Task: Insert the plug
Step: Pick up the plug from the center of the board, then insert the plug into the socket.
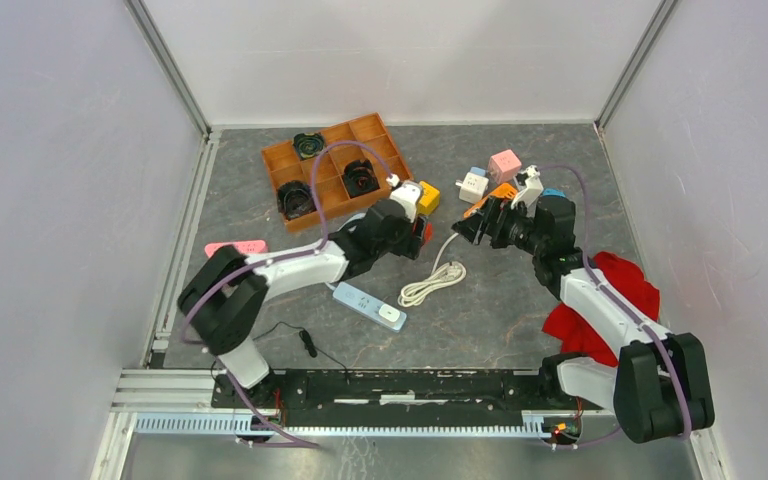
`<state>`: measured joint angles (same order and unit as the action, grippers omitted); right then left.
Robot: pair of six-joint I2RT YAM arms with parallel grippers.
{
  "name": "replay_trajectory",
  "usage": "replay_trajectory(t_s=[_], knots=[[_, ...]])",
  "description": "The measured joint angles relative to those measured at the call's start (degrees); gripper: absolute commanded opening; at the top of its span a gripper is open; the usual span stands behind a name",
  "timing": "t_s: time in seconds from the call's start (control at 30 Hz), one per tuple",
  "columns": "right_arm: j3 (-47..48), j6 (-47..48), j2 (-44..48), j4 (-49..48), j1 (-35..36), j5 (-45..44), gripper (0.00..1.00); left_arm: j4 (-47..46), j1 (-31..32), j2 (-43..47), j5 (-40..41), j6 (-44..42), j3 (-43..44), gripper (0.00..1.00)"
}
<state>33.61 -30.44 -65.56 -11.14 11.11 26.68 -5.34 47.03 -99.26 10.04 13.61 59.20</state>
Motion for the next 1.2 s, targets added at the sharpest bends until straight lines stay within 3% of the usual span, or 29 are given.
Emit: replay_trajectory(t_s=[0.37, 0.87, 0.97, 1.07, 1.13, 1.2], knots=[[3.2, -10.7, -2.2, -6.2, 0.2, 11.1, 0.94, -10.2, 2.7, 19.2, -1.5, -0.1, -12.1, 0.35], [4.6, -20.2, -9.7, -8.5, 7.5, 14.1, 0.89, -13.1, 4.9, 22.2, -3.0, -4.3, -14.6, 0.34], [4.7, -21.3, -10.6, -8.5, 8.6, 14.1, 0.78, -13.7, 5.3, 22.2, -3.1, -5.0, -14.9, 0.34], [4.7, -22.2, -10.9, -9.2, 9.1, 14.1, 0.60, -14.4, 5.6, 22.2, -3.2, -5.1, -15.5, 0.34], [4.6, -22.5, -11.0, -9.6, 9.1, 13.7, 0.49, -15.1, 5.7, 22.2, -3.1, -5.1, -15.7, 0.42], [4.4, -23.0, -11.0, -10.7, 9.0, 13.5, 0.43, -15.6, 5.7, 22.3, -2.8, -5.1, -15.8, 0.60]])
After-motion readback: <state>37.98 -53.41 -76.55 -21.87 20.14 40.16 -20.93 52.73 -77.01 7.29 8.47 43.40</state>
